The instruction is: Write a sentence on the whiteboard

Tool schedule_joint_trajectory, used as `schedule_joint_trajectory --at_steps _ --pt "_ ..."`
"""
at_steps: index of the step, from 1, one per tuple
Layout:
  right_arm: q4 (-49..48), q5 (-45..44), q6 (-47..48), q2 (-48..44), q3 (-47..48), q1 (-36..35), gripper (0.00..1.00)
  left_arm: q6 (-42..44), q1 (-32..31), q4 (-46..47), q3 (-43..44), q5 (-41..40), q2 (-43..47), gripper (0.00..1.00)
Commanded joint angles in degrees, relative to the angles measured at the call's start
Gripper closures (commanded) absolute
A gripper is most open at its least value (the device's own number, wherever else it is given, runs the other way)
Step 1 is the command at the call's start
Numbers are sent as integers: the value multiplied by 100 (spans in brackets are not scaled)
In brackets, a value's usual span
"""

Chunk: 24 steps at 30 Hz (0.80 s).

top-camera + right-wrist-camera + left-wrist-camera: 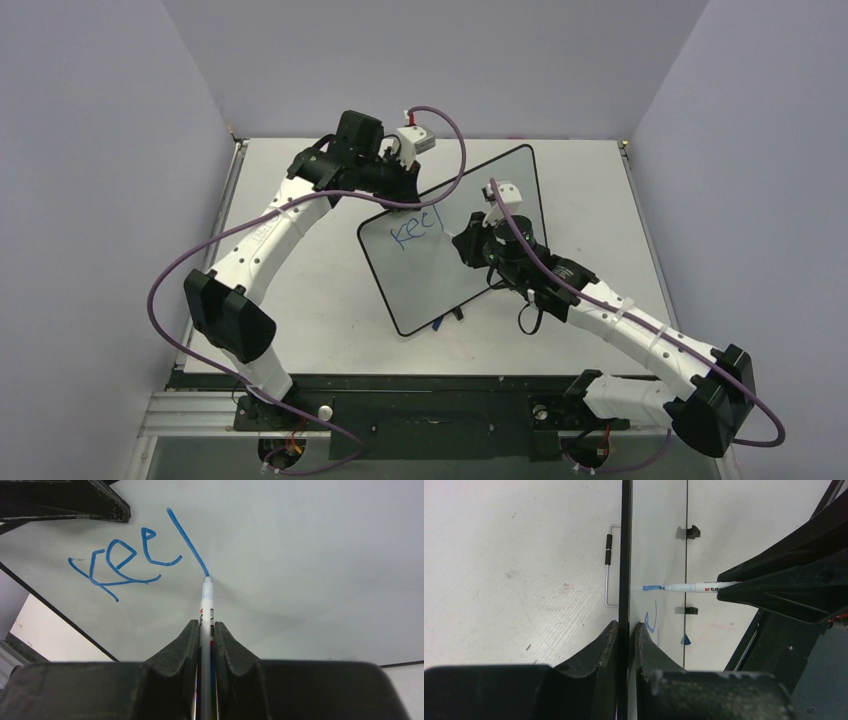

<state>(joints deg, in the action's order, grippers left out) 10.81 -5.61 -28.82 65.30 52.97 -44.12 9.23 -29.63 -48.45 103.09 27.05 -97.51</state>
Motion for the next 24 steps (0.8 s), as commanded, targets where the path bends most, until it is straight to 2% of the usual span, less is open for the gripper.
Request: schedule_joint_trajectory --at_steps 1,13,24 --pt "99 -121 -12 -253 313 -69 100 307 27 311 23 -577 296 100" --pt "-44 -226 -27 158 1218 -97 100 349 27 301 9 -613 383 100" --pt "-215 -163 -99 421 1220 -86 100 353 27 293 0 -644 391 100"
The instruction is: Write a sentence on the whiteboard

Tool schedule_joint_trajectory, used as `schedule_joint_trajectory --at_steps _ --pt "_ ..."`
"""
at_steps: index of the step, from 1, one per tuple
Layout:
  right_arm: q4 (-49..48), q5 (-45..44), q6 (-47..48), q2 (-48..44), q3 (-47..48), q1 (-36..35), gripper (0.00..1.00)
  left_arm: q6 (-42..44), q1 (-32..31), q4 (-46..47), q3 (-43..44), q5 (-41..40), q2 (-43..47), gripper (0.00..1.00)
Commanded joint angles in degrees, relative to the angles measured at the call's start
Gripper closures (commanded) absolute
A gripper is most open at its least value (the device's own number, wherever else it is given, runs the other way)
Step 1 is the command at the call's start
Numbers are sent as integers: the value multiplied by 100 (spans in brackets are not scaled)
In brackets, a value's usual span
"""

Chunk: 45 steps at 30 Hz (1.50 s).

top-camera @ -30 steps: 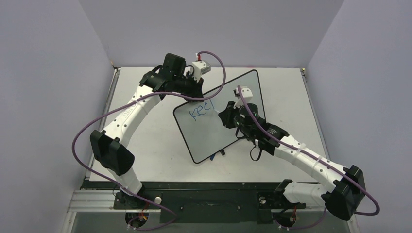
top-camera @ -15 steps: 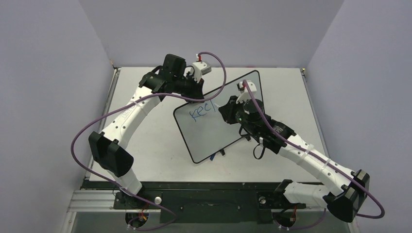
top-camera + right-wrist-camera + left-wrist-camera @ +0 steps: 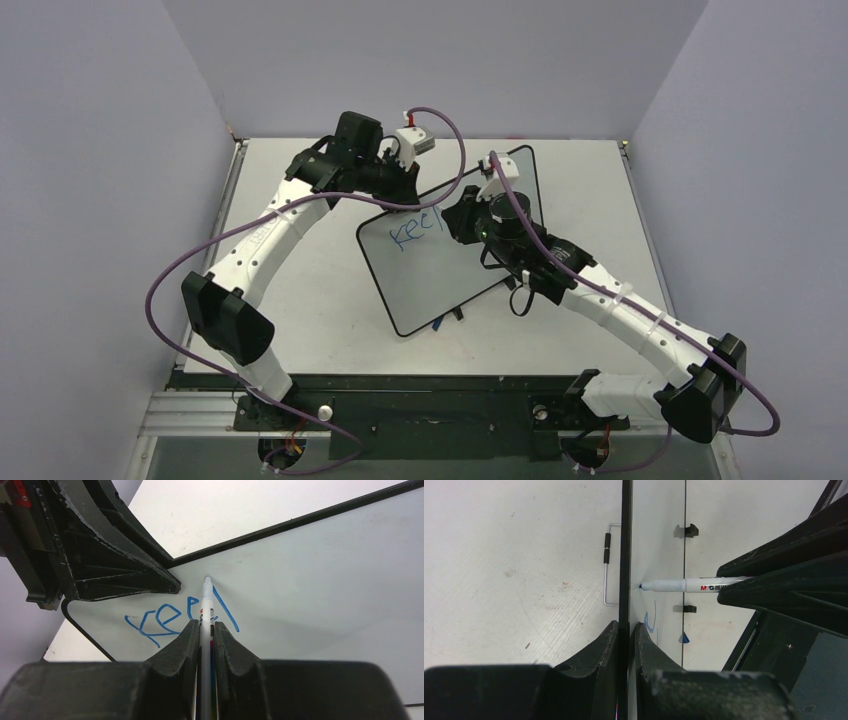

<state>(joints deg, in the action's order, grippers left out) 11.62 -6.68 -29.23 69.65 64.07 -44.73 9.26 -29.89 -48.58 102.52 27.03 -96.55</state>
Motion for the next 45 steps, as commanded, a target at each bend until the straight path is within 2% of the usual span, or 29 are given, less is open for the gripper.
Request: schedule_joint_trajectory --at_steps 1,33,45 --pt "-304 -54 -61 -13 99 -24 100 349 53 310 53 -638 295 100" --pt "-292 -231 -87 -79 -384 266 100 322 53 353 14 -609 339 100" --pt "-221 -2 -98 -159 -605 272 100 318 53 358 7 -645 344 100"
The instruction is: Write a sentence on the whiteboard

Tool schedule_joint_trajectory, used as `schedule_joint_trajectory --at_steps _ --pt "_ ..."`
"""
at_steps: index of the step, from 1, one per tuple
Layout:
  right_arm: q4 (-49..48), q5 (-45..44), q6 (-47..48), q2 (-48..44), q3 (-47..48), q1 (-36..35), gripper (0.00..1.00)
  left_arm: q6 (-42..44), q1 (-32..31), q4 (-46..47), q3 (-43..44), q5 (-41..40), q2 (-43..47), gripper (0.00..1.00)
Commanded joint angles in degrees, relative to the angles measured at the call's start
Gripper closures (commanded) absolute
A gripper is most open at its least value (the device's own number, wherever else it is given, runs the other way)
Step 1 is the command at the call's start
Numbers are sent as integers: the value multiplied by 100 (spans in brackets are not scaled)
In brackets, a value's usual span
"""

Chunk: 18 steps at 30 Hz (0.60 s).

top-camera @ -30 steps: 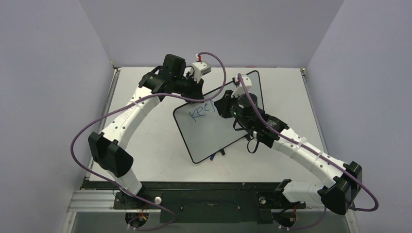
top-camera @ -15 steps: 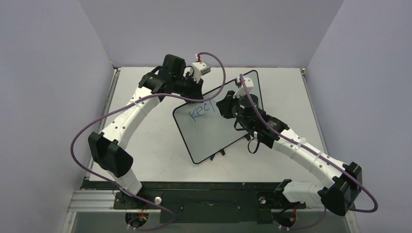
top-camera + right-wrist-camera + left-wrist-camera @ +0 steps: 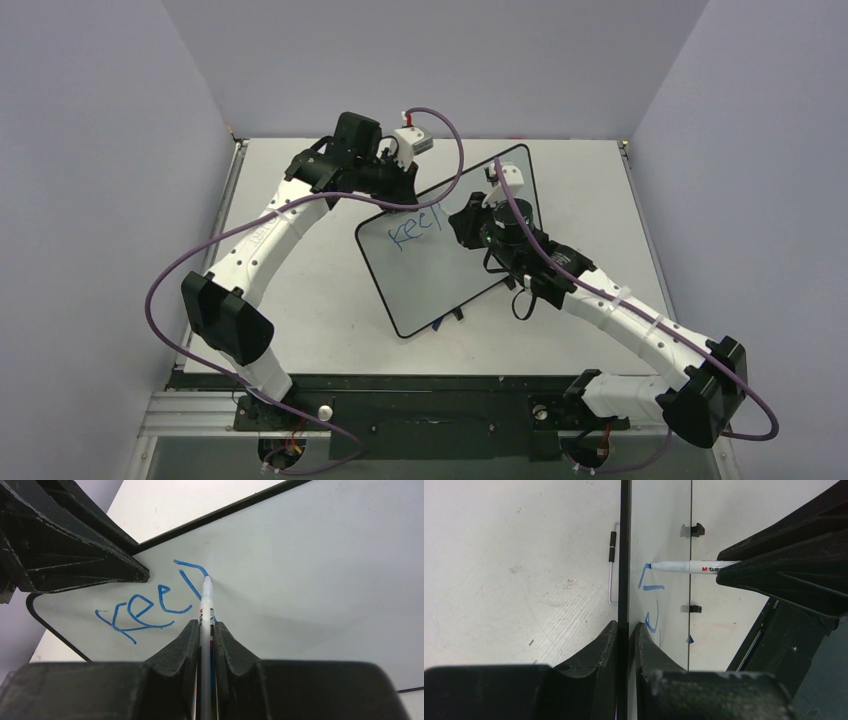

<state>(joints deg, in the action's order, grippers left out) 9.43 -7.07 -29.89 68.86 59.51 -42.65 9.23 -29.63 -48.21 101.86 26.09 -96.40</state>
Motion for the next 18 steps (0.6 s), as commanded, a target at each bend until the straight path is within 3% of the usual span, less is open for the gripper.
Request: schedule_joint_trajectory --at_steps 1,18 --pt "-2 85 -33 -96 -178 64 100 322 27 327 66 -552 335 100" --pt "119 519 64 -423 -89 -78 100 279 29 409 3 -562 417 100"
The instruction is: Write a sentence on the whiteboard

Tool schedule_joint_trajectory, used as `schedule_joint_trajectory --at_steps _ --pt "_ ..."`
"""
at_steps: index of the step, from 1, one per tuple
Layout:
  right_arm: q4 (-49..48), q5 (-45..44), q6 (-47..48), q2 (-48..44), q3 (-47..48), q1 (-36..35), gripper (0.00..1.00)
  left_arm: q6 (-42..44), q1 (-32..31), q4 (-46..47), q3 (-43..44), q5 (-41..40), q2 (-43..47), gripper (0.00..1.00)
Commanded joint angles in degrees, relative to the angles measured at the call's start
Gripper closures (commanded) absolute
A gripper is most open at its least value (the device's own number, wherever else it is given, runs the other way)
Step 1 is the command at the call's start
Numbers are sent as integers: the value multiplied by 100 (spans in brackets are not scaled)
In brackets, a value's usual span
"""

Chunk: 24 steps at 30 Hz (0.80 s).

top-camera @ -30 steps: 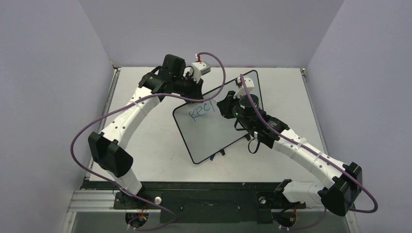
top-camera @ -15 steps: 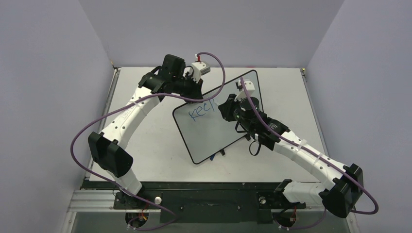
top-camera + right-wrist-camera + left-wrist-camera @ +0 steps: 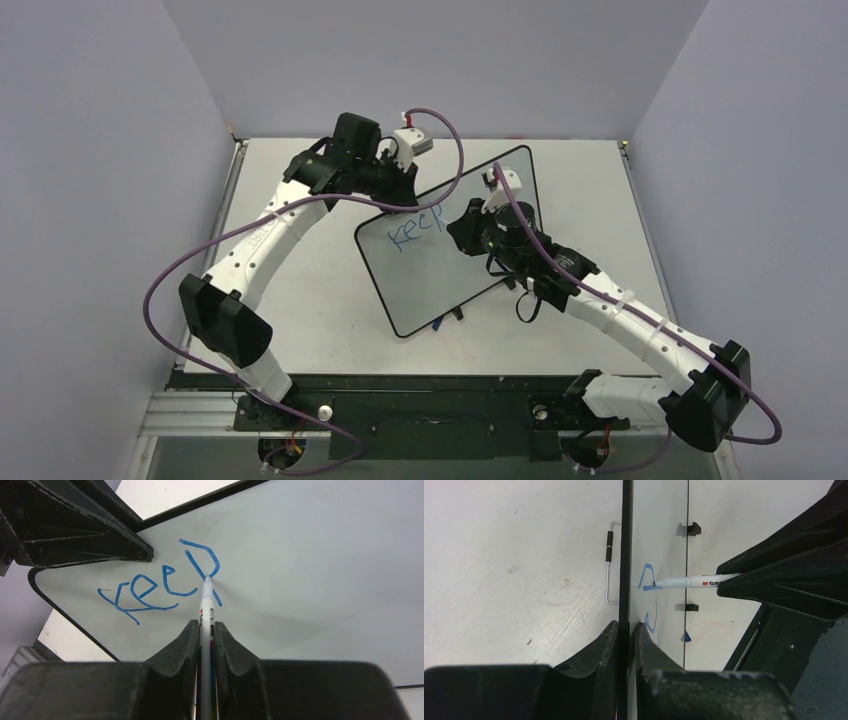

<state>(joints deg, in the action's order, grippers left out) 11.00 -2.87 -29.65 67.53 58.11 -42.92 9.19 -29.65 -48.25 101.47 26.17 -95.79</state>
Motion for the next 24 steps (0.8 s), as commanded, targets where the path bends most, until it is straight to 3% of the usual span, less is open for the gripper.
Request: schedule_joint_trajectory --at_steps 1,13,24 --pt "-42 70 43 -322 47 -51 100 280 30 417 37 -588 363 100" --pt "-234 -196 50 -768 -142 -37 100 -26 29 475 162 -651 296 100" --pt "-155 -451 139 -1155 -405 1 100 -265 -49 1418 -710 -1278 786 100"
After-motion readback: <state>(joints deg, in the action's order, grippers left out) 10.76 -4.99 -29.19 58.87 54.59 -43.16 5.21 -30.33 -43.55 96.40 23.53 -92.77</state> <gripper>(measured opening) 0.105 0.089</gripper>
